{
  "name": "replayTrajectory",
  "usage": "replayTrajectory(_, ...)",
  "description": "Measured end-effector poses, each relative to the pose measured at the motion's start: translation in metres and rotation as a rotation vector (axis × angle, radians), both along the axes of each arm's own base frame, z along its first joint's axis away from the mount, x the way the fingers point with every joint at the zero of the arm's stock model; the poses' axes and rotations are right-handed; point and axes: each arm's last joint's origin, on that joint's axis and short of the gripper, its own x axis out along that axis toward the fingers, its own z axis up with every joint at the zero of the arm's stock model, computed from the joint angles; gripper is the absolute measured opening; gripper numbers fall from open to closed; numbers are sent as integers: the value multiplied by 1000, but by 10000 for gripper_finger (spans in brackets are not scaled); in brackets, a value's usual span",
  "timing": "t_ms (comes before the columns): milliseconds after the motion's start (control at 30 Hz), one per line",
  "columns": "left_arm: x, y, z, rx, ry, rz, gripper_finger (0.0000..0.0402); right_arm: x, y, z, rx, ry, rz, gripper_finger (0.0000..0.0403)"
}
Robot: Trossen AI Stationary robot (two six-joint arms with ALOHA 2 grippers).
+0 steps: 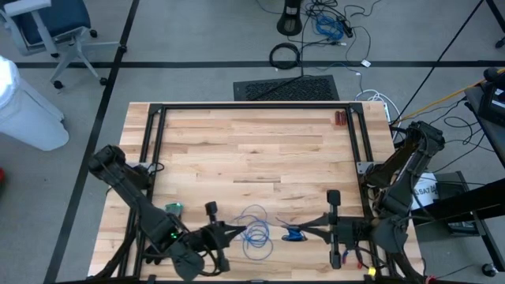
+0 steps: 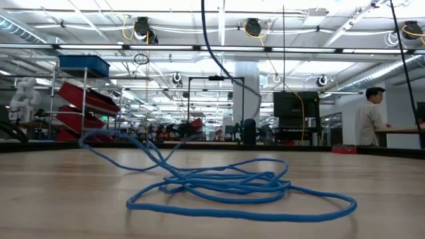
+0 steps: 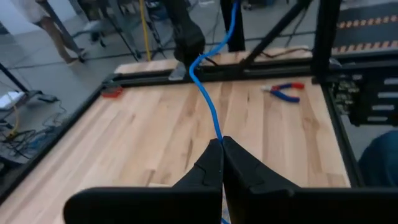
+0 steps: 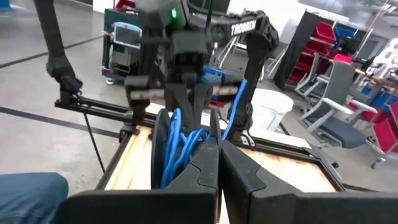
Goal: Coil cords
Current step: Coil the blue wire onto the spool
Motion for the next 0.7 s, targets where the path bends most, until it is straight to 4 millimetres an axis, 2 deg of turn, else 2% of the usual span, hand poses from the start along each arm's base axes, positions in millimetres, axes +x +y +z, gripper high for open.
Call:
replayTrajectory(233,-12,-3,13,-7,-38,-20,1,6,-6,-4,-17,26,-33,0)
replayTrajectory(500,-8,-9,30,-6,-154,-57,1,21,-9,-15,-56,59,-80,0)
replayTrajectory(700,-6,-10,33,-27,-170,-87,1,37,-15,-24,-78,78,-136,0)
